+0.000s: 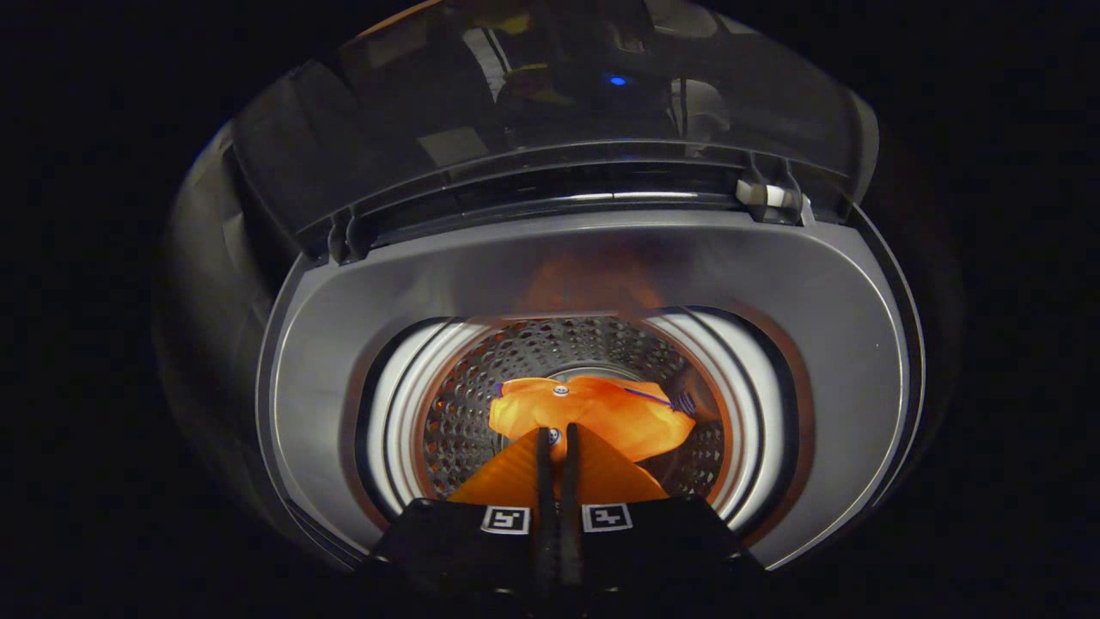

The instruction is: Put the clothes into the washing machine and then close the washing machine lid.

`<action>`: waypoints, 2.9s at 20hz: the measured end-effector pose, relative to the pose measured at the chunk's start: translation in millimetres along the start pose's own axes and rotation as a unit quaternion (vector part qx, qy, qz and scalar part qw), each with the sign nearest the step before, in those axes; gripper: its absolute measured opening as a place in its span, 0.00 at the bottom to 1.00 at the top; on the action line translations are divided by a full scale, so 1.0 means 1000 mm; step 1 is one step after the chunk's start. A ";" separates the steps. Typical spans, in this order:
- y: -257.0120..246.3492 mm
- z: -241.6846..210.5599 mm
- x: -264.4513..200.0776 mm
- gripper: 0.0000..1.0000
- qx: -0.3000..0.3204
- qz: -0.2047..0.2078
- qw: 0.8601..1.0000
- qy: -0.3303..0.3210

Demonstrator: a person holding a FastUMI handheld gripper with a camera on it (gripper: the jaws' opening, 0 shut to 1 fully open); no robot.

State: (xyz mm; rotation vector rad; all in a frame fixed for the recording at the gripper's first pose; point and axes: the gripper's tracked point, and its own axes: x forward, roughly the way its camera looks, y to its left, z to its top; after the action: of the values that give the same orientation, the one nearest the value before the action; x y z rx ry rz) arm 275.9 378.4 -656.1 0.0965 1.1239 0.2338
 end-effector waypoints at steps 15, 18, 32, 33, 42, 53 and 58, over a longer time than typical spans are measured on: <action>0.004 0.015 -0.045 0.88 -0.010 -0.003 0.999 -0.033; 0.003 0.016 -0.064 1.00 -0.013 -0.003 0.999 -0.043; 0.039 0.110 -0.215 0.99 -0.032 0.031 0.987 -0.155; 0.043 0.122 -0.223 0.99 -0.031 0.033 0.985 -0.167; 0.064 0.208 -0.276 0.99 -0.043 0.043 0.961 -0.269; 0.065 0.282 -0.256 0.98 -0.054 0.031 0.949 -0.310; 0.061 0.297 -0.232 0.98 -0.058 0.016 0.953 -0.296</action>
State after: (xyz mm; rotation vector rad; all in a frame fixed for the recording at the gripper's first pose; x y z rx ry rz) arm 439.7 396.0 -311.8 0.0733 0.5103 0.2758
